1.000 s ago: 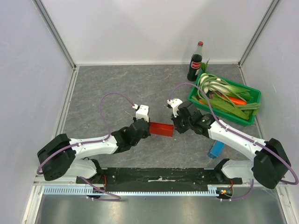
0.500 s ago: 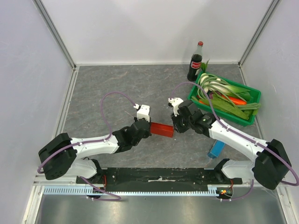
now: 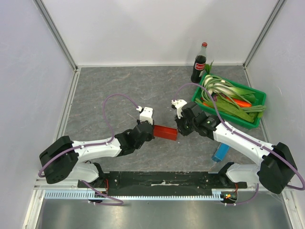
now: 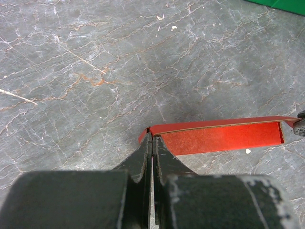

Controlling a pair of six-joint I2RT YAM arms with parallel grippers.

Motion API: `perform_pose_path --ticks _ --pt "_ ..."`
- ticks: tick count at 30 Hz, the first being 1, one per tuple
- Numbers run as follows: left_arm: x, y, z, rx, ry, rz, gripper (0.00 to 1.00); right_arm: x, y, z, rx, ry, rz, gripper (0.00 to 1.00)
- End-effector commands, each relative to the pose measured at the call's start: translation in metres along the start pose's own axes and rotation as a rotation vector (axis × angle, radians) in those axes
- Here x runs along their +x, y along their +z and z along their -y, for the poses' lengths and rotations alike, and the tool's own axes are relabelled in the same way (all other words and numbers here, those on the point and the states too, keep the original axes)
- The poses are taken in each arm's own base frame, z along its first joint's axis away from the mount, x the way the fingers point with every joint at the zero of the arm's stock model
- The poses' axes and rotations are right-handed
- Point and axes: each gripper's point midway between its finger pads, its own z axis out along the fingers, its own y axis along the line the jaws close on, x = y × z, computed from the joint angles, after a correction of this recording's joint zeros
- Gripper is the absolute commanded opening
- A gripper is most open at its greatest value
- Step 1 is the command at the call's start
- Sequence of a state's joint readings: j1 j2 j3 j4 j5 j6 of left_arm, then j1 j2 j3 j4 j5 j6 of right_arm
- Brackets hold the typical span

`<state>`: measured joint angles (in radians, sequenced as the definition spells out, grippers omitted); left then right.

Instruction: Fold the paper box

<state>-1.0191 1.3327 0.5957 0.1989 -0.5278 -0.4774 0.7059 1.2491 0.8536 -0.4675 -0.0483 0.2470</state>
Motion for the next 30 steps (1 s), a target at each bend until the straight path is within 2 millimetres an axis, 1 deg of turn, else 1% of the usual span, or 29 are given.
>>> perform_pose_path --ticks 1,6,9,11,14,19,25,30 --pt "0.044 -0.004 -0.015 -0.043 0.079 -0.145 0.02 -0.012 -0.005 0.002 0.022 -0.006 0.027 0.15" --pt "0.044 -0.003 -0.014 -0.041 0.078 -0.146 0.02 -0.016 -0.004 -0.007 -0.015 0.026 0.029 0.00" --pt "0.044 -0.003 -0.013 -0.038 0.081 -0.147 0.02 -0.018 -0.003 -0.014 -0.043 0.098 0.032 0.00" --pt "0.045 -0.003 -0.013 -0.039 0.080 -0.149 0.02 -0.019 -0.004 -0.015 -0.038 0.141 0.036 0.00" --pt "0.045 -0.003 -0.012 -0.034 0.081 -0.149 0.02 -0.021 -0.004 -0.023 -0.063 0.240 0.043 0.00" --pt "0.048 -0.003 -0.007 -0.012 0.084 -0.155 0.02 -0.030 -0.001 -0.032 -0.103 0.364 0.075 0.00" --pt "0.049 -0.004 -0.003 -0.001 0.081 -0.155 0.02 -0.032 0.005 -0.036 -0.126 0.488 0.098 0.00" --pt "0.052 -0.005 -0.003 0.001 0.081 -0.158 0.02 -0.031 0.007 -0.030 -0.113 0.584 0.130 0.00"
